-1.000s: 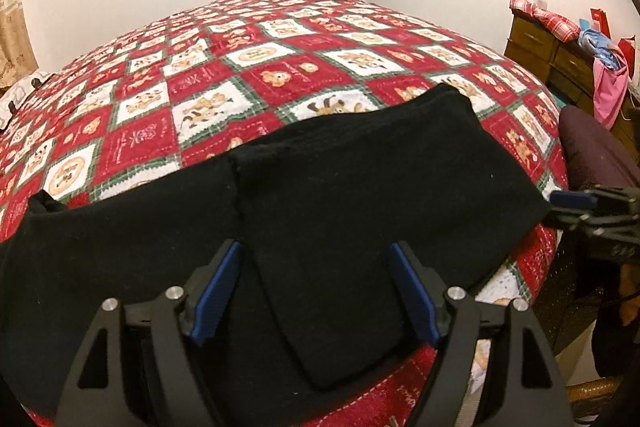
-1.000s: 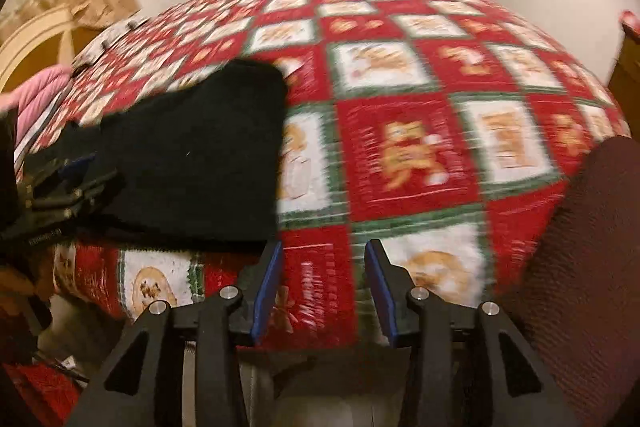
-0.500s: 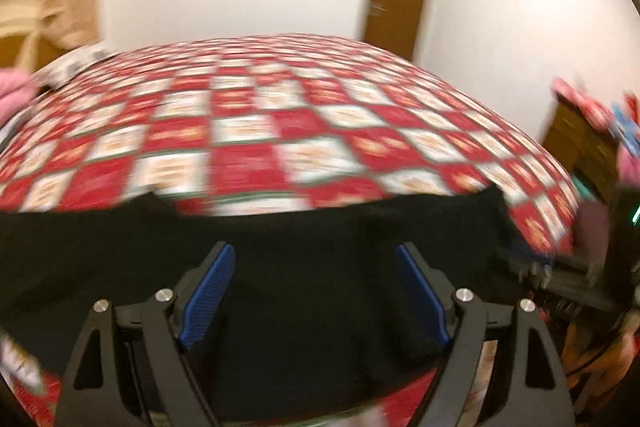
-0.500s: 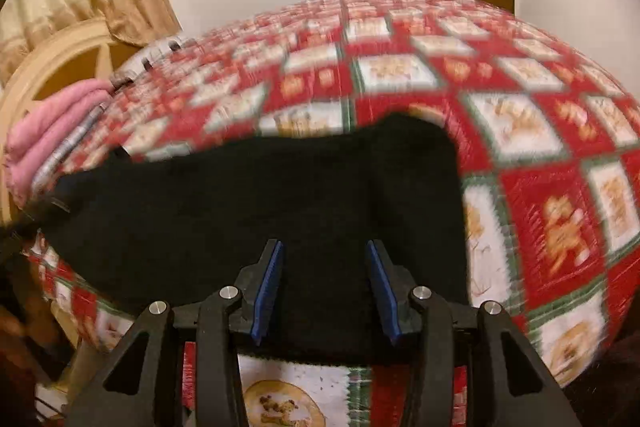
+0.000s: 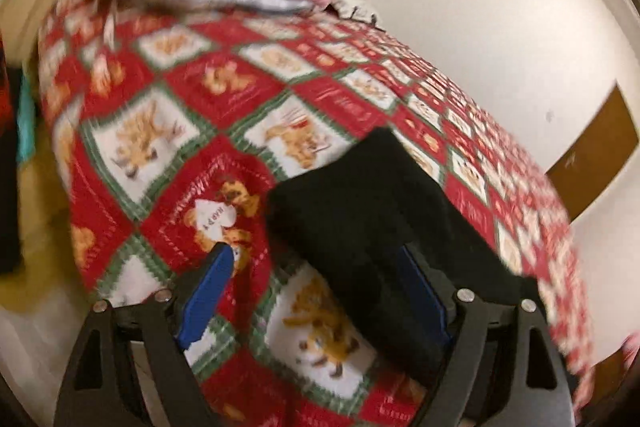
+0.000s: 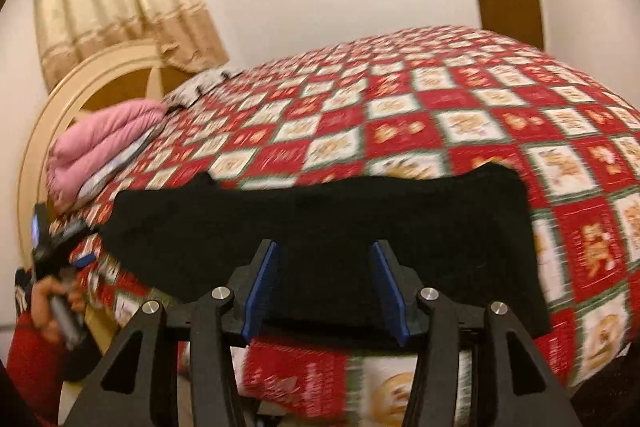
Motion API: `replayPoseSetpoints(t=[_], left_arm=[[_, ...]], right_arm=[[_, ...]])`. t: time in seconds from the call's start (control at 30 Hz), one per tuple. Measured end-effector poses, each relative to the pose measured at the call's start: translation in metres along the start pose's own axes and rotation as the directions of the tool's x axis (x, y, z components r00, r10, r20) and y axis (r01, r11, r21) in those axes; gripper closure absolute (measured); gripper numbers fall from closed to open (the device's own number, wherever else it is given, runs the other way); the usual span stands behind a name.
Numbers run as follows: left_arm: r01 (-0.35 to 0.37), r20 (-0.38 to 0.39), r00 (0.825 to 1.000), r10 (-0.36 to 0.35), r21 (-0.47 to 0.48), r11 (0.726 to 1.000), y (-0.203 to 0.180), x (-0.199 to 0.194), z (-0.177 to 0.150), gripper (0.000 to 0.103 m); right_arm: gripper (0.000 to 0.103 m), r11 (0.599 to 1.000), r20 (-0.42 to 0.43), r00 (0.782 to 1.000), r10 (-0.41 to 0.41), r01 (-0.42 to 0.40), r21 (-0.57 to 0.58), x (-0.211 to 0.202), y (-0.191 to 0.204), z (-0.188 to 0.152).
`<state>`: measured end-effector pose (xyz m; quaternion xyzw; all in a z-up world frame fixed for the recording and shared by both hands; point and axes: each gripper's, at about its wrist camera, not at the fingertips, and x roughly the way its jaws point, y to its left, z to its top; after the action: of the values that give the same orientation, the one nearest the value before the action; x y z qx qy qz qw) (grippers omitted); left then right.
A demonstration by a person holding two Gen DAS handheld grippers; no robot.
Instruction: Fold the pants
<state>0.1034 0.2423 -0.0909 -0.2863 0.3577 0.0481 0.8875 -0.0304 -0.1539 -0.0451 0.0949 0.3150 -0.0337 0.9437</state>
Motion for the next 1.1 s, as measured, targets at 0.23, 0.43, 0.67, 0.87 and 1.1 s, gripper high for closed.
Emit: replayPoseSetpoints(t=[0.23, 0.43, 0.67, 0.87, 1.1], left_arm=[[0.028, 0.038, 0.999, -0.027, -0.007, 1.0, -0.009, 0.014, 0.004, 0.017], [-0.017, 0.056, 0.998, 0.014, 0.056, 0.998, -0.015, 0.015, 0.005, 0.059], [-0.075, 0.107, 0.992, 0.062, 0.128, 0.989, -0.022, -0.005, 0.007, 0.081], [-0.087, 0.183, 0.982, 0.054, 0.182, 0.979, -0.033, -0.022, 0.002, 0.085], [-0.041, 0.148, 0.989, 0.013, 0.193, 0.98, -0.021, -0.006, 0.003, 0.078]], right_arm=[[0.052, 1.0, -0.051, 0.999, 0.018, -0.018, 0.005, 0.006, 0.008, -0.012], [0.052, 0.997, -0.055, 0.998, 0.037, -0.033, 0.074, 0.004, -0.002, -0.013], [0.052, 0.992, -0.031, 0.999, 0.021, -0.017, 0.126, -0.003, -0.013, -0.007], [0.052, 0.988, -0.029, 0.999, 0.015, -0.01, 0.156, -0.005, -0.019, -0.005], [0.052, 0.987, -0.061, 0.998, 0.034, -0.024, 0.157, 0.003, -0.017, -0.01]])
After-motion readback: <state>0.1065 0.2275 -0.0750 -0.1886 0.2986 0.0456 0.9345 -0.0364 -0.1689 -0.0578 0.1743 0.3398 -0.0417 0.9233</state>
